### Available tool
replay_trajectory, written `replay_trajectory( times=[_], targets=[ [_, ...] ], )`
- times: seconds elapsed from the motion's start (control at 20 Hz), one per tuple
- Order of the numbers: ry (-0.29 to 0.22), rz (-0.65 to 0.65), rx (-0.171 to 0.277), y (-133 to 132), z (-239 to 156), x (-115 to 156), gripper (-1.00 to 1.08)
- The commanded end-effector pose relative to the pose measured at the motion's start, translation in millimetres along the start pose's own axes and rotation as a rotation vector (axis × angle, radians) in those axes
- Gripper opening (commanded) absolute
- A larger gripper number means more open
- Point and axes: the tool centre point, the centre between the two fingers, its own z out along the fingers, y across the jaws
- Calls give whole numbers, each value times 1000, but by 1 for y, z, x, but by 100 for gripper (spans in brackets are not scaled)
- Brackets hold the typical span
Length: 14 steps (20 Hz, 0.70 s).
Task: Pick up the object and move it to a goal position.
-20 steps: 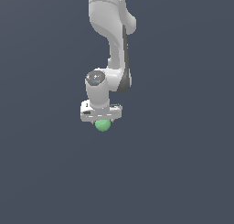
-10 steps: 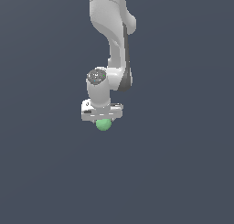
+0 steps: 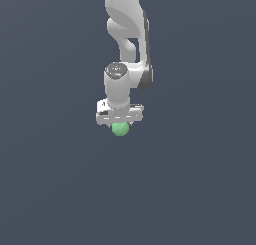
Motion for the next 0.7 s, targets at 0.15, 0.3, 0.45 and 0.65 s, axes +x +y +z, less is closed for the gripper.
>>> replay_trajectory(
  times=[0.15,0.3,0.45,0.65],
  targets=[
    [-3,-1,0,-39,-40,-10,-100],
    [-6,-1,-1,-64,-66,-17,-100],
    [-9,-1,-1,-90,-94,-23,-100],
    [-13,-1,-1,-125,-131,-32,-100]
  ],
)
